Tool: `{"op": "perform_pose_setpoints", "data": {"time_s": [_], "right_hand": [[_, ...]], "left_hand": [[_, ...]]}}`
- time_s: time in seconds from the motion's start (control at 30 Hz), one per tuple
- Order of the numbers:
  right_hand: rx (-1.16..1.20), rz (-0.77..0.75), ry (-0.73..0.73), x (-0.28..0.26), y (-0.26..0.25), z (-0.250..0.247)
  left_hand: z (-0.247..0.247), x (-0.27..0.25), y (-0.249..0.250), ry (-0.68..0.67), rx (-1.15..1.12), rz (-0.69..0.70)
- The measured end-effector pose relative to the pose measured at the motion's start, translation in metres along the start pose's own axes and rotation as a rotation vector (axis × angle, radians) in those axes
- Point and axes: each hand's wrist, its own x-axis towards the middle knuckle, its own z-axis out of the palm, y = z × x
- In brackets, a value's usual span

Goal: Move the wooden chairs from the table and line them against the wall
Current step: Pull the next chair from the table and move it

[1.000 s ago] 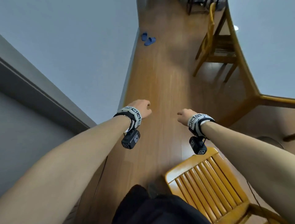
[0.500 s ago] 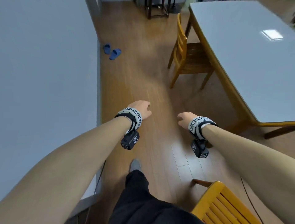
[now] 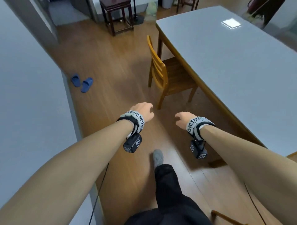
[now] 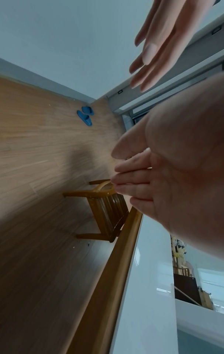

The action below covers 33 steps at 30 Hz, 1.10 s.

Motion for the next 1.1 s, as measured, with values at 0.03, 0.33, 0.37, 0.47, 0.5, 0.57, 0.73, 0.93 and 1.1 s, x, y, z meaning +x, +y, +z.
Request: {"op": "perform_pose_setpoints", "data": {"time_s": [0.03,0.33,0.37,0.47,0.5,0.57,0.73,0.93,1.1], "right_hand": [[0.006,0.006,0.011,0.025,0.0,-0.011],[0.069,-0.004,0.065,0.207,-0.026,-0.133],[0.081,0.001,0.055,0.221,-0.031,-0.144],[0.108,0.019,0.069,0.266,-0.041,-0.168],[0.116,0.024,0.066,0.277,-0.044,-0.175],[0.119,0.05,0.062,0.314,-0.051,-0.186],[0.214,0.146,0.102,0.39,-0.068,-0.21],[0.305,0.376,0.088,0.452,-0.09,-0.217],[0.366,0.468,0.069,0.469,-0.106,-0.221]], "left_hand": [[-0.007,0.024,-0.006,0.002,0.009,0.002],[-0.099,0.204,-0.073,-0.007,0.005,-0.074],[-0.106,0.22,-0.079,-0.019,0.008,-0.071],[-0.124,0.271,-0.1,-0.007,0.027,-0.057],[-0.128,0.285,-0.105,-0.016,0.024,-0.056],[-0.132,0.327,-0.121,-0.043,0.025,-0.03],[-0.145,0.442,-0.155,-0.064,0.079,0.116],[-0.156,0.56,-0.176,-0.197,0.122,0.358],[-0.162,0.604,-0.177,-0.205,0.129,0.507]]}}
